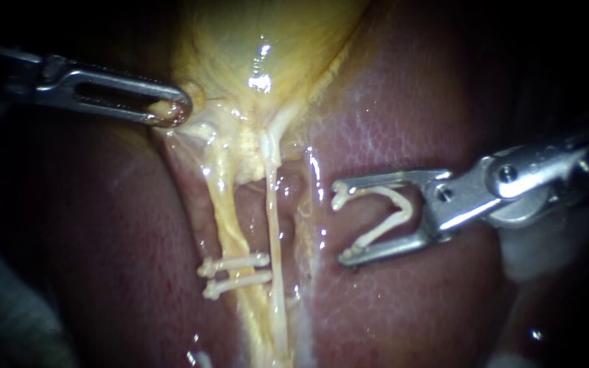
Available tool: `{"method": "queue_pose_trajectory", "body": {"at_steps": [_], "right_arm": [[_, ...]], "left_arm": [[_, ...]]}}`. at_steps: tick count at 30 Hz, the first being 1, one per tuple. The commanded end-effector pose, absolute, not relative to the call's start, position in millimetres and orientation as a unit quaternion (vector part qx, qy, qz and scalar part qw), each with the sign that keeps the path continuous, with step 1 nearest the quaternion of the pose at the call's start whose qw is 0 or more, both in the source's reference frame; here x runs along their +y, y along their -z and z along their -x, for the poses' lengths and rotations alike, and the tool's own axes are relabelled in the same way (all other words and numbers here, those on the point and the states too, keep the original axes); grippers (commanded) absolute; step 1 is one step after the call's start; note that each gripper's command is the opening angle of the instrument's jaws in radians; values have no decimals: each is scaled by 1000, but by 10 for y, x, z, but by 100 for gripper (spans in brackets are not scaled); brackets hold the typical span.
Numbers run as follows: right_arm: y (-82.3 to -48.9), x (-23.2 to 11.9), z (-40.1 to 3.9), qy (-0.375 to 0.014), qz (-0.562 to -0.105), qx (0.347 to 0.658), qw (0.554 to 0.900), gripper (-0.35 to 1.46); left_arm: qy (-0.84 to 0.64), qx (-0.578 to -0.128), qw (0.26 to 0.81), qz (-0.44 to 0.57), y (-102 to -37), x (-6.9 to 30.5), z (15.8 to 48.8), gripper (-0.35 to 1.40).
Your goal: Clipping third clip left tube
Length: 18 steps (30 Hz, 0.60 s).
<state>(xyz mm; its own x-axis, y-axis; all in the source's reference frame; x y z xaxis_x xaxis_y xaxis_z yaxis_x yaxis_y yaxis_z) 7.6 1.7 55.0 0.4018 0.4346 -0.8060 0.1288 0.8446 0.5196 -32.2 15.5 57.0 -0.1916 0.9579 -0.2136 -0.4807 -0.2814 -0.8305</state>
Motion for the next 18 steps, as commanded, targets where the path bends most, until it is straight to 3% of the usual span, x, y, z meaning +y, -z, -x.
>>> {"method": "queue_pose_trajectory", "body": {"at_steps": [1, 8, 18], "right_arm": [[-553, 16, -80, -104, -269, 540, 791, 49], [-578, 17, -103, -149, -319, 547, 759, 50], [-626, 15, -121, -189, -370, 532, 738, 50]], "left_arm": [[-705, -315, 510, 379, -570, 155, 322, -35], [-705, -314, 510, 379, -570, 155, 322, -35], [-705, -316, 510, 379, -570, 155, 323, -35]]}}
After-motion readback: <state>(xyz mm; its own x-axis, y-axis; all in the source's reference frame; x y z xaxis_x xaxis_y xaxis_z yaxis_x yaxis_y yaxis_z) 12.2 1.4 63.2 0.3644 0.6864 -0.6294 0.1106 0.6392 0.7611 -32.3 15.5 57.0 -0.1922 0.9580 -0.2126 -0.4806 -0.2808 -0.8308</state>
